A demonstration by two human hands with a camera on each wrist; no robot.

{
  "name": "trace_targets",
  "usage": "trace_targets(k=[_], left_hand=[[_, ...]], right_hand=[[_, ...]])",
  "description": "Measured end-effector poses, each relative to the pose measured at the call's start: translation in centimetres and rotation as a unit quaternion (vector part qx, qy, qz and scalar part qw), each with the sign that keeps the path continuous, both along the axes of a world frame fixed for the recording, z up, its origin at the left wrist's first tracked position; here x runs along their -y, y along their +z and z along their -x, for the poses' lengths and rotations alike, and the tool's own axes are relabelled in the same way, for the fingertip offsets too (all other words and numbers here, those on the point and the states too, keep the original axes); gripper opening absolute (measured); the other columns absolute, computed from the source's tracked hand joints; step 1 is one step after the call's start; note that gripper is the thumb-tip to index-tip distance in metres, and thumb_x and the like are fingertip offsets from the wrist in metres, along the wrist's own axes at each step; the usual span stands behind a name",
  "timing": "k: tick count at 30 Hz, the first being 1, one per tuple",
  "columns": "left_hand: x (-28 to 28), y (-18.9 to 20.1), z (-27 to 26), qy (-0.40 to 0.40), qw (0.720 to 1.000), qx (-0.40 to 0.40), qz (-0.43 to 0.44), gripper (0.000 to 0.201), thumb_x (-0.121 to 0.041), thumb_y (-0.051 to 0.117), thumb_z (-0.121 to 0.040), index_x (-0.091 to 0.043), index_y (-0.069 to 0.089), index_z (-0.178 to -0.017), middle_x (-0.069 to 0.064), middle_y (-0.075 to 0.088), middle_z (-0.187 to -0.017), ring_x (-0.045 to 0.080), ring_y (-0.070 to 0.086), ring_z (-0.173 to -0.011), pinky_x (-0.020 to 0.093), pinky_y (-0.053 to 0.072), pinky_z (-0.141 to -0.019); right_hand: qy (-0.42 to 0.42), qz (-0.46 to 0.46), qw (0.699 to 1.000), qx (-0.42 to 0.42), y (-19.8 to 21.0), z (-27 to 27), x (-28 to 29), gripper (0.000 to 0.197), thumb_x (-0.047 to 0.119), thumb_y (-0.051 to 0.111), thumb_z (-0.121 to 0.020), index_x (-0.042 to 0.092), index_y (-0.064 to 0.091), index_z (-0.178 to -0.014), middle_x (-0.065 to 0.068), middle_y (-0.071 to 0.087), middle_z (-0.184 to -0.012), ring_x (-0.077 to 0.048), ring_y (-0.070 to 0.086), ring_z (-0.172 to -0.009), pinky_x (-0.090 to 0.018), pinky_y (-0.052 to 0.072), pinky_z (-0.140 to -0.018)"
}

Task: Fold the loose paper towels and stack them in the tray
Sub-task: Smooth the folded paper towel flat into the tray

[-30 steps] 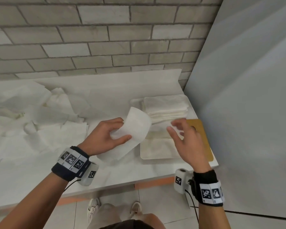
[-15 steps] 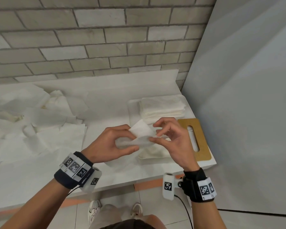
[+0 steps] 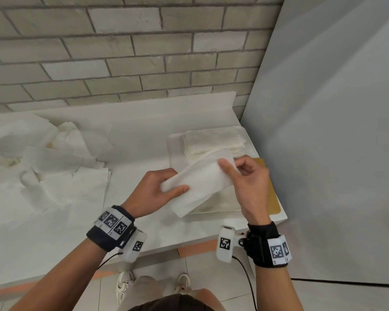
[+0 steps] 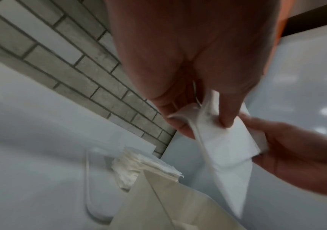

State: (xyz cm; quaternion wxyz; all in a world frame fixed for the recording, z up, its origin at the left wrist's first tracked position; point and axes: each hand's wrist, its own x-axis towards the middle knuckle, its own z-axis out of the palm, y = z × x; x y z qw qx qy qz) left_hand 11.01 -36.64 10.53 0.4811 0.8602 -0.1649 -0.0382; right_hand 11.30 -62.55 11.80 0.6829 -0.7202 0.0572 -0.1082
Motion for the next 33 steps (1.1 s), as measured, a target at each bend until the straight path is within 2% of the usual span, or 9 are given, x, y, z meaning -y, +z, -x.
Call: trace_targets(k=[4, 9, 13, 16, 18, 20, 23, 30, 33], left_hand=[[0.4, -1.6, -1.1, 0.070, 0.992, -0.087, 0.053, 0.021, -0.042, 0.082, -0.091, -0.029, 0.081, -0.107, -0.019, 0.080, -0.102, 0.004, 0.075, -0.094, 0.037, 0.062, -0.086], [2.5, -3.6, -2.5, 0.074, 0.974, -0.188, 0.106, 0.027, -0.035, 0.089, -0.083, -0.021, 0.083, -0.105, -0.005, 0.082, -0.107, 0.018, 0.078, -0.103, 0.053, 0.061, -0.097], [3.4, -3.2, -3.0, 0.065, 0.969, -0.198, 0.130, 0.032, -0.032, 0.090, -0.081, -0.012, 0.080, -0.103, 0.003, 0.082, -0.106, 0.026, 0.078, -0.103, 0.057, 0.059, -0.098], [3.0, -2.6, -3.3, 0.059, 0.970, -0.198, 0.128, 0.026, -0.030, 0.090, -0.083, -0.015, 0.082, -0.103, 0.000, 0.082, -0.108, 0.022, 0.078, -0.103, 0.053, 0.060, -0.098], [2.4, -2.4, -3.5, 0.075, 0.979, -0.177, 0.067, 0.024, -0.036, 0.092, -0.081, -0.020, 0.083, -0.096, -0.011, 0.081, -0.099, 0.005, 0.074, -0.085, 0.036, 0.061, -0.085], [1.5, -1.9, -3.6, 0.112, 0.984, -0.133, -0.022, 0.022, -0.042, 0.093, -0.077, -0.026, 0.082, -0.087, -0.023, 0.074, -0.077, -0.002, 0.059, -0.059, 0.017, 0.046, -0.063], [-0.1, -0.7, -4.0, 0.141, 0.982, -0.085, -0.090, 0.016, -0.042, 0.094, -0.076, -0.033, 0.081, -0.082, -0.020, 0.055, -0.049, 0.004, 0.048, -0.049, 0.013, 0.037, -0.053], [-3.2, 4.3, -4.3, 0.150, 0.974, 0.037, -0.166, 0.008, -0.031, 0.086, -0.086, -0.037, 0.080, -0.084, -0.003, 0.047, -0.053, 0.013, 0.049, -0.057, 0.012, 0.038, -0.056], [-2.5, 5.8, -4.1, 0.130, 0.979, 0.053, -0.149, 0.009, -0.031, 0.085, -0.088, -0.039, 0.081, -0.089, -0.007, 0.067, -0.067, 0.012, 0.060, -0.067, 0.012, 0.044, -0.065]], right_hand=[[-0.076, 0.124, 0.988, -0.053, -3.1, -0.1, 2.5, 0.035, 0.037, 0.091, -0.086, 0.013, 0.067, -0.078, -0.014, 0.072, -0.076, -0.040, 0.069, -0.076, -0.045, 0.058, -0.071], [-0.033, 0.066, 0.989, -0.128, -5.4, 0.4, 3.7, 0.032, 0.030, 0.095, -0.082, 0.009, 0.071, -0.080, -0.005, 0.080, -0.092, 0.005, 0.068, -0.080, -0.019, 0.052, -0.080], [0.003, 0.032, 0.989, -0.141, -5.2, 1.2, 4.9, 0.028, 0.023, 0.095, -0.082, 0.017, 0.068, -0.079, 0.010, 0.066, -0.075, -0.010, 0.063, -0.079, -0.025, 0.053, -0.084], [-0.022, 0.040, 0.992, -0.118, -4.7, 1.5, 5.5, 0.027, 0.023, 0.094, -0.083, 0.021, 0.068, -0.079, 0.001, 0.078, -0.088, -0.015, 0.074, -0.089, -0.028, 0.057, -0.088], [-0.049, 0.129, 0.983, -0.121, -4.8, 1.2, 5.4, 0.026, 0.021, 0.092, -0.086, 0.017, 0.067, -0.080, 0.001, 0.076, -0.082, 0.000, 0.071, -0.078, -0.016, 0.053, -0.077], [-0.036, 0.248, 0.958, -0.138, -5.4, 0.6, 4.7, 0.026, 0.020, 0.089, -0.089, 0.016, 0.064, -0.082, 0.007, 0.071, -0.074, 0.006, 0.065, -0.067, -0.009, 0.046, -0.064], [0.022, 0.353, 0.922, -0.158, -6.7, -0.1, 3.4, 0.019, 0.019, 0.082, -0.096, 0.018, 0.063, -0.098, 0.007, 0.070, -0.085, -0.006, 0.067, -0.077, -0.021, 0.046, -0.073], [0.092, 0.571, 0.797, -0.175, -7.3, -1.4, 3.8, 0.047, 0.009, 0.066, -0.105, 0.006, 0.046, -0.148, -0.019, 0.065, -0.124, -0.028, 0.067, -0.119, -0.035, 0.057, -0.080], [0.130, 0.626, 0.751, -0.166, -7.3, -2.6, 3.5, 0.062, 0.010, 0.066, -0.104, 0.008, 0.035, -0.158, -0.018, 0.063, -0.133, -0.029, 0.070, -0.114, -0.036, 0.057, -0.085]])
